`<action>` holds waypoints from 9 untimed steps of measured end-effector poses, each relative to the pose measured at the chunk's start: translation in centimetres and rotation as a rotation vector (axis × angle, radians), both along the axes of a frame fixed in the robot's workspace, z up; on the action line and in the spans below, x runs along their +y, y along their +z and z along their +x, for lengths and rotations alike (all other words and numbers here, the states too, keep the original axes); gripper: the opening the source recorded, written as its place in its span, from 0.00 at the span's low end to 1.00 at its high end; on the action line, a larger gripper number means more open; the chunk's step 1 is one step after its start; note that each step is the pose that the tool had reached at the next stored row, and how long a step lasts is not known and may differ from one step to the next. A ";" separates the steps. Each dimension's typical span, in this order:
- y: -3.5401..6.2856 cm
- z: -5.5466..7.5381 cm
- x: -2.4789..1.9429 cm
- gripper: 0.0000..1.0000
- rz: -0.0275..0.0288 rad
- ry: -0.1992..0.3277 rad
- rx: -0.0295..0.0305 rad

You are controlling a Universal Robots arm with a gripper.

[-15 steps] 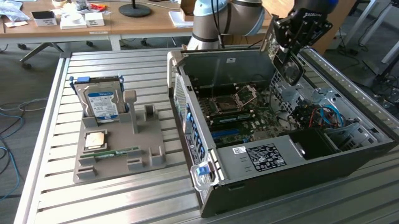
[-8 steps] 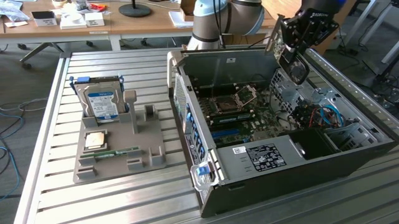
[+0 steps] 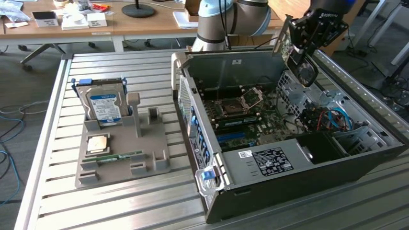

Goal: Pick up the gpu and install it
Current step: 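Pick up the gpu and move the gpu toward the slot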

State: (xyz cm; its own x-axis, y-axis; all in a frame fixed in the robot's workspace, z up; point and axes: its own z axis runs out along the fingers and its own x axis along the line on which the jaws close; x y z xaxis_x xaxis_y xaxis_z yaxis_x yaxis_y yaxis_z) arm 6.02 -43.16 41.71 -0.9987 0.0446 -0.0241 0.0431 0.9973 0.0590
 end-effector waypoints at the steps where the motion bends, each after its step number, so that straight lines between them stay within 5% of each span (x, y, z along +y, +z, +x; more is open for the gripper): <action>1: 0.01 0.0 -0.04 0.27 -0.0001 0.000 0.0000; 9: 0.00 0.1 -0.87 0.27 0.0000 0.000 -0.0001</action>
